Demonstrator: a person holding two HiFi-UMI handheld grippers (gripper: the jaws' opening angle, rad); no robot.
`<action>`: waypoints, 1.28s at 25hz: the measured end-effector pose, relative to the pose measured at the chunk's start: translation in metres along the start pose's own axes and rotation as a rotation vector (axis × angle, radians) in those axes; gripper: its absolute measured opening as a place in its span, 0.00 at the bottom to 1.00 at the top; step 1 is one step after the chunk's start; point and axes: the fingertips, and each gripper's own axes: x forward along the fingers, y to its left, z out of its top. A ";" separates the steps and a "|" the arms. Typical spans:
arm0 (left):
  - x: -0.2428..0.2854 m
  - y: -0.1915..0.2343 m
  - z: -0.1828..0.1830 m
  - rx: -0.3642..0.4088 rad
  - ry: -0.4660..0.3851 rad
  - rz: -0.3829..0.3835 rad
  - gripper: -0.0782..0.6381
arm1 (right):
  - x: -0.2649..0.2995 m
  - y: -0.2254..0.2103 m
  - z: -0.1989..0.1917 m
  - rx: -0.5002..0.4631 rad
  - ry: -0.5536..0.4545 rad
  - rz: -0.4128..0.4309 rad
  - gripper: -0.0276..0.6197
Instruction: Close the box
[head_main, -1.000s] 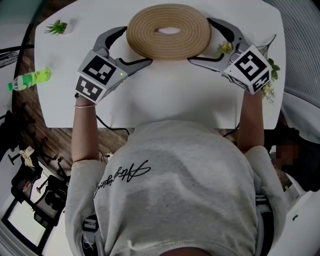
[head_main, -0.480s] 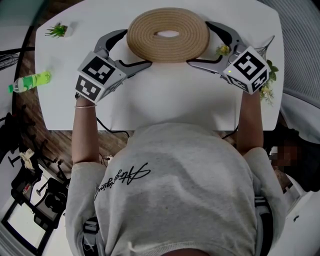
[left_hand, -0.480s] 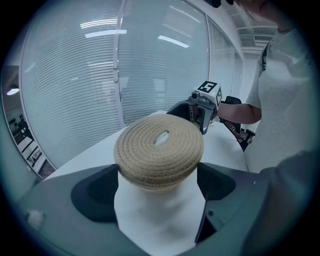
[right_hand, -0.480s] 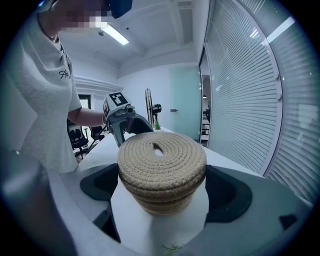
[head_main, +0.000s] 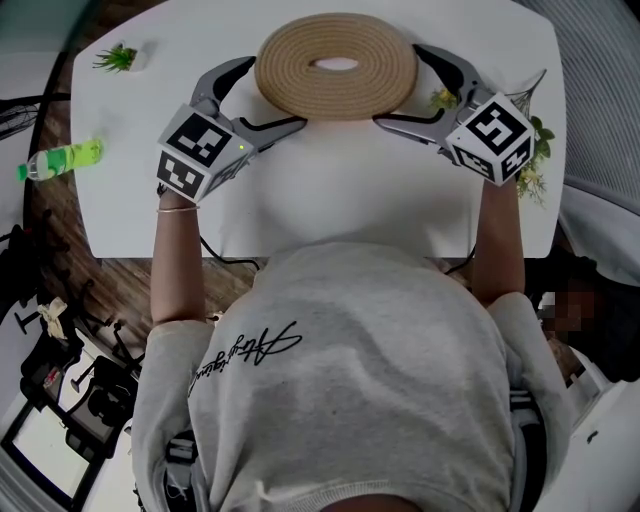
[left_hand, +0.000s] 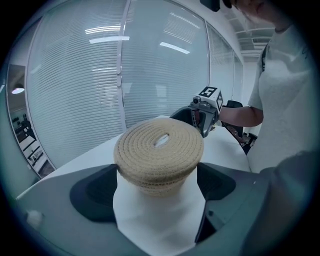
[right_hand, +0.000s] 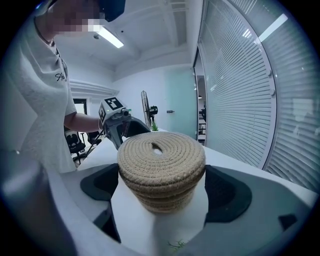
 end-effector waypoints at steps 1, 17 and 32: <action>0.000 -0.001 0.001 -0.002 -0.007 0.004 0.79 | -0.001 0.000 0.000 0.005 -0.003 -0.006 0.88; -0.008 -0.012 0.004 -0.061 -0.114 0.051 0.79 | -0.015 0.012 -0.004 0.014 -0.018 -0.109 0.88; -0.034 -0.025 0.019 -0.089 -0.239 0.103 0.79 | -0.034 0.038 0.016 0.004 -0.094 -0.203 0.88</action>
